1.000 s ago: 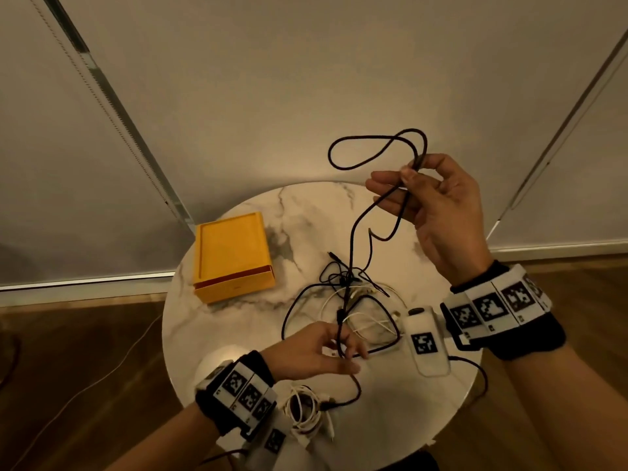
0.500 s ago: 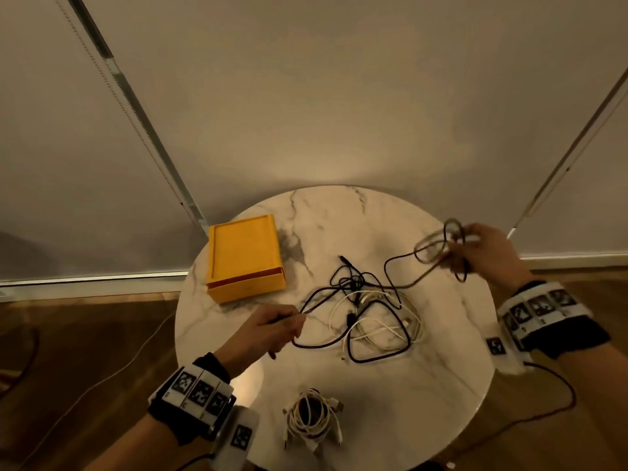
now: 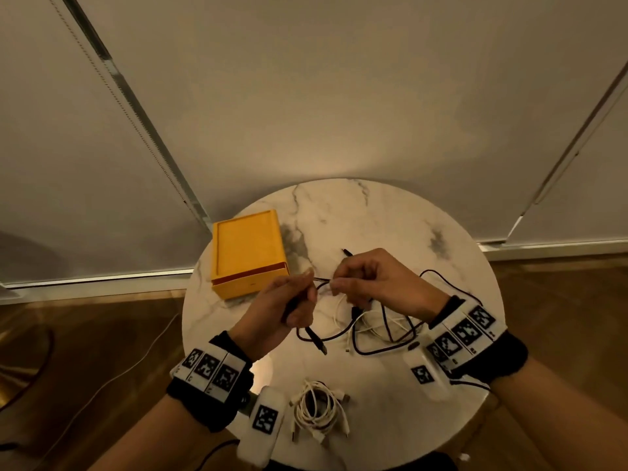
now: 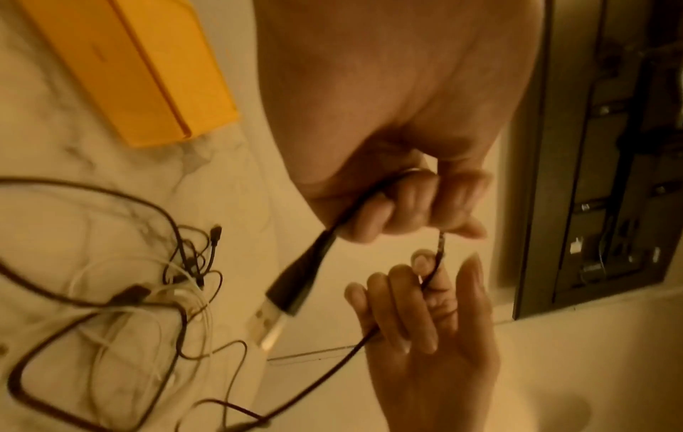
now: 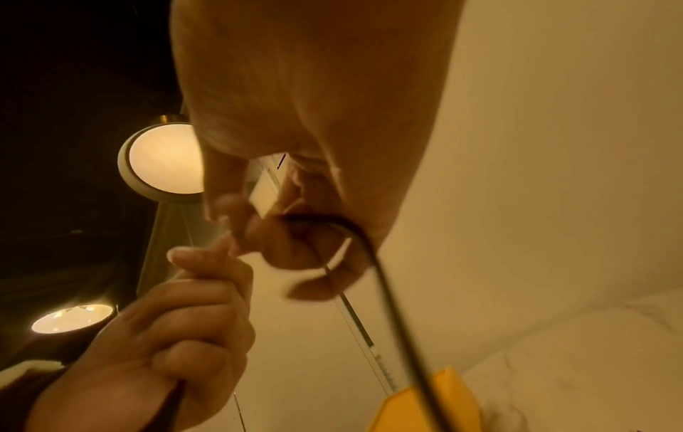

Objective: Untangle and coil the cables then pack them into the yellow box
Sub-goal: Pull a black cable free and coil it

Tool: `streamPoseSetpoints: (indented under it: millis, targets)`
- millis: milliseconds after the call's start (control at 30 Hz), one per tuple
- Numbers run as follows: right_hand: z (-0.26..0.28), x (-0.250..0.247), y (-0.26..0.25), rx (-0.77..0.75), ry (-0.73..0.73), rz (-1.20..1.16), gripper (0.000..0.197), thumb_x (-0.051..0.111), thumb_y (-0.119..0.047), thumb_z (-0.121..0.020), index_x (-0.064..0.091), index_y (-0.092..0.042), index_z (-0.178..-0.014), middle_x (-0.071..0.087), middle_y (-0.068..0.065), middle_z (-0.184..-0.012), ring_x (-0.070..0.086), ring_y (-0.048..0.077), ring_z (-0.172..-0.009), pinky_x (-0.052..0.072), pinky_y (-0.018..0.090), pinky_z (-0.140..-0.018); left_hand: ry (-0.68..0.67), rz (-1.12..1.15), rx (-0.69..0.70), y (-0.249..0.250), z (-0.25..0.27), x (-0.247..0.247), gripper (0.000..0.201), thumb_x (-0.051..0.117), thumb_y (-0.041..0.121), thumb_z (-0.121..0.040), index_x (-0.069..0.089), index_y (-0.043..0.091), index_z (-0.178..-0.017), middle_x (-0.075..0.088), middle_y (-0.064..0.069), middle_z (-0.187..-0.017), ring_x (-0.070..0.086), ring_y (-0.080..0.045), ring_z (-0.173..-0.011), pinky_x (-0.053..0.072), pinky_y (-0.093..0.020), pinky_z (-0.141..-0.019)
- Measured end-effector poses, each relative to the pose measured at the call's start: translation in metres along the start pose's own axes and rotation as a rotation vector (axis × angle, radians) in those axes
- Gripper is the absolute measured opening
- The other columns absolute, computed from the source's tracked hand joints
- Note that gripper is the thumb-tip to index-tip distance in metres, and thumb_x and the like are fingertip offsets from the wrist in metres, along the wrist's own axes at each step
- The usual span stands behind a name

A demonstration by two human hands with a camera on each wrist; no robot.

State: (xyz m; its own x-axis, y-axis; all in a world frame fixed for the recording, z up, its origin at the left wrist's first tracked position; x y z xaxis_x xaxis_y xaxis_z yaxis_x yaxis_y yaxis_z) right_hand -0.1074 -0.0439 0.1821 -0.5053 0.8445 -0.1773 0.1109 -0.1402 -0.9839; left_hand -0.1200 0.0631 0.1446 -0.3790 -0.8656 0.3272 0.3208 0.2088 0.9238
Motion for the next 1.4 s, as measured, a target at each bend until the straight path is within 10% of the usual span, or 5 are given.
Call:
streamPoseSetpoints:
  millis: [167,300,967,1300,1400]
  targets:
    - [0.0,-0.023,0.002,-0.055,0.209,-0.079,0.02,0.074,-0.027,-0.078,0.074,-0.007,-0.078,0.056,0.035,-0.067,0.044,0.028,-0.06,0.035,0.039,-0.059,-0.148,0.296,-0.112,-0.008,0.014,0.012,0.038,0.075,0.049,-0.074,0.063,0.014,-0.066,0.032,0.008,-0.038,0.028,-0.005,-0.038,0.023,-0.021,-0.045]
    - [-0.002,-0.03,0.017,-0.037,0.298,-0.117,0.017,0.068,-0.029,-0.077,0.076,-0.014,-0.081,0.049,0.008,-0.053,0.031,0.024,-0.05,0.024,0.032,-0.049,-0.233,0.328,-0.145,-0.005,0.02,0.032,0.03,0.071,0.042,-0.08,0.071,0.012,-0.08,0.019,0.006,-0.044,0.019,-0.007,-0.041,0.018,-0.02,-0.041]
    - [0.028,0.068,0.003,-0.142,-0.14,0.588,0.02,0.057,-0.028,-0.096,0.07,-0.015,-0.102,0.042,-0.018,-0.055,0.047,-0.004,-0.052,0.028,0.011,-0.054,0.151,0.046,0.237,0.013,0.016,-0.005,0.038,0.036,0.021,-0.099,0.053,0.003,-0.127,0.067,-0.015,-0.12,0.062,-0.03,-0.116,0.053,-0.03,-0.091]
    - [0.024,0.047,-0.033,-0.22,-0.144,0.699,0.012,0.067,-0.029,-0.088,0.074,-0.025,-0.097,0.073,-0.008,-0.085,0.062,0.008,-0.072,0.046,0.025,-0.066,0.029,-0.769,0.265,0.01,0.021,0.01,0.048,0.041,0.044,-0.1,0.064,0.005,-0.083,0.069,-0.007,-0.072,0.064,-0.028,-0.063,0.051,-0.046,-0.06]
    - [0.024,0.018,-0.033,-0.157,-0.043,0.561,0.008,0.074,-0.029,-0.083,0.075,-0.023,-0.088,0.068,0.002,-0.069,0.059,0.017,-0.059,0.049,0.039,-0.06,-0.146,-0.654,0.061,-0.004,0.023,0.023,0.049,0.036,0.038,-0.102,0.063,0.005,-0.077,0.06,-0.009,-0.056,0.047,-0.021,-0.042,0.039,-0.026,-0.046]
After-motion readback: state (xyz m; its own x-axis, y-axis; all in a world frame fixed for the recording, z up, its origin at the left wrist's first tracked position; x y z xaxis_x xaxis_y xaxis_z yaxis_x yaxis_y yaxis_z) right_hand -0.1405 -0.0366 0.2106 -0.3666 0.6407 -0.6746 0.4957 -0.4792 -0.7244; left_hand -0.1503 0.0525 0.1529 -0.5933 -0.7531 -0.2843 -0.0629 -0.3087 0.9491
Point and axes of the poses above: each hand's wrist, its own z-axis away from the middle knuckle, its own x-axis out of the palm, y = z × x, the point moved 10 cm from there along -z, towards the middle knuckle
